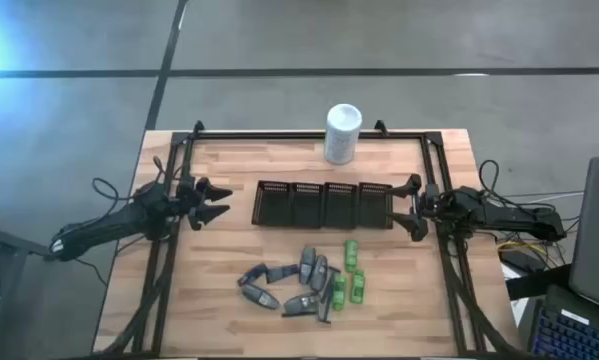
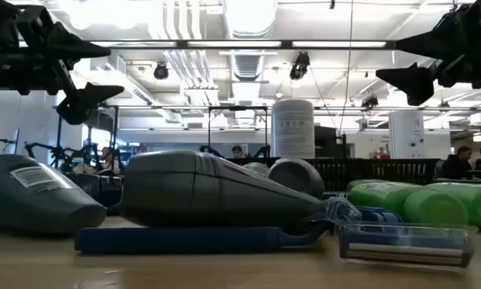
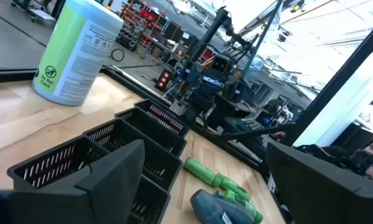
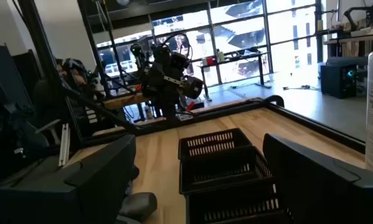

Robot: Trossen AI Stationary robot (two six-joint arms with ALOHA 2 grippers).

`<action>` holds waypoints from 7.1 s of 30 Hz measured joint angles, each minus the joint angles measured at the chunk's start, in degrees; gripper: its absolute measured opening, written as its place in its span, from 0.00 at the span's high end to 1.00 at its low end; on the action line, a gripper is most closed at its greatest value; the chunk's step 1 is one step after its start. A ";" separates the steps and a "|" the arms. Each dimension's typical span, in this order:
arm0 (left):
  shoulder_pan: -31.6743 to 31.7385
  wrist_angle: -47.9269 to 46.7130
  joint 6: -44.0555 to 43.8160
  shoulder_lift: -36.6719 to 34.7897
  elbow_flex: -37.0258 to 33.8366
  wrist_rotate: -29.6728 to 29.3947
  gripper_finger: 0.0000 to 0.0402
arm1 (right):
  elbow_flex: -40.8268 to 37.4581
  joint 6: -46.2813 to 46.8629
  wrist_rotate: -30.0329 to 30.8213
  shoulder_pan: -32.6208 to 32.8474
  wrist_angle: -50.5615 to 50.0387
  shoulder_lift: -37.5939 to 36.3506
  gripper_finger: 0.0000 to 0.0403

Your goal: Pick & Place Travel size toiletries

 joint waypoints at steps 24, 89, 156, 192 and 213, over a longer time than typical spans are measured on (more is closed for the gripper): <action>0.02 0.00 0.00 0.00 -0.02 0.01 0.15 | 0.00 0.00 0.01 0.01 0.00 0.01 0.23; 0.00 0.00 0.00 0.01 -0.03 0.01 0.15 | 0.00 30.29 -9.77 1.11 18.27 1.57 0.30; 0.00 0.03 -0.01 0.00 -0.04 0.01 0.15 | 56.68 100.88 -8.85 31.54 -37.33 101.97 0.20; 0.01 0.37 0.00 0.01 -0.09 -0.02 0.15 | 33.42 74.47 7.22 -1.58 -44.48 53.25 0.73; 0.01 0.41 0.00 0.01 -0.07 0.00 0.15 | 30.81 58.86 -1.07 -12.72 -41.42 54.57 0.36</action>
